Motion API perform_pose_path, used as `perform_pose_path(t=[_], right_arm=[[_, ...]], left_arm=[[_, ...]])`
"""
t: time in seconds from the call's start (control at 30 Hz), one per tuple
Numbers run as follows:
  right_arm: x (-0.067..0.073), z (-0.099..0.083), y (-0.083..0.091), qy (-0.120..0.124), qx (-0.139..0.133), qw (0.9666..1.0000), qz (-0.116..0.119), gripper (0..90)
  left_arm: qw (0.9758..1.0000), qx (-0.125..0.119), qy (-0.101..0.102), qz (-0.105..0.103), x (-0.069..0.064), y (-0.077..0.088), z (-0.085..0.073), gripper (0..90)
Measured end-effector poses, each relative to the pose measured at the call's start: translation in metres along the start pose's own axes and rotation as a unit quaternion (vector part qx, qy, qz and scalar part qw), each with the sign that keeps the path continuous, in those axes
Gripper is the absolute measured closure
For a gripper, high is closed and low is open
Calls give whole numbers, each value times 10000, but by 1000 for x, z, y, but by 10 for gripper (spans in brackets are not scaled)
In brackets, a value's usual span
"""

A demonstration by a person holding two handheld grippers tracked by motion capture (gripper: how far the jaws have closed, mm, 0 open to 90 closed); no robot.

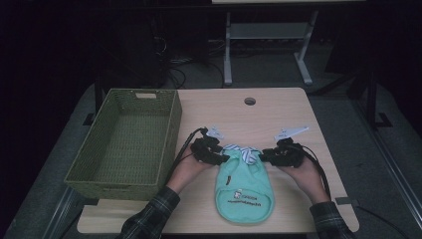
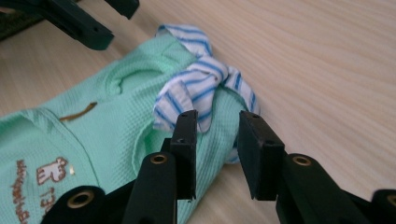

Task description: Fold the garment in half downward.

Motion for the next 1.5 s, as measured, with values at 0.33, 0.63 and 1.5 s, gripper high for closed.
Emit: perform_pose_path(t=[0.33, 0.63, 1.5], right_arm=[[-20, 17, -4, -200, -215, 9995, -62, 662], [-31, 8, -26, -387, -140, 9990, 182, 659], [-26, -3, -48, -44, 184, 9998, 5, 836]], left_arm=[[9996, -29, 163, 230, 20, -11, 14, 526], [9994, 5, 265, 209, 32, -24, 15, 524], [9995, 306, -38, 115, 25, -46, 3, 676]])
Point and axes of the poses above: each handheld gripper's, and its own axes: y roughly backward along the jaws, z roughly out of its top, x roughly to its left, the point moved 4 cm from there along -y, roughly forward along the jaws, and after that the axes turned 6 degrees about x, right-handed, at the moved point
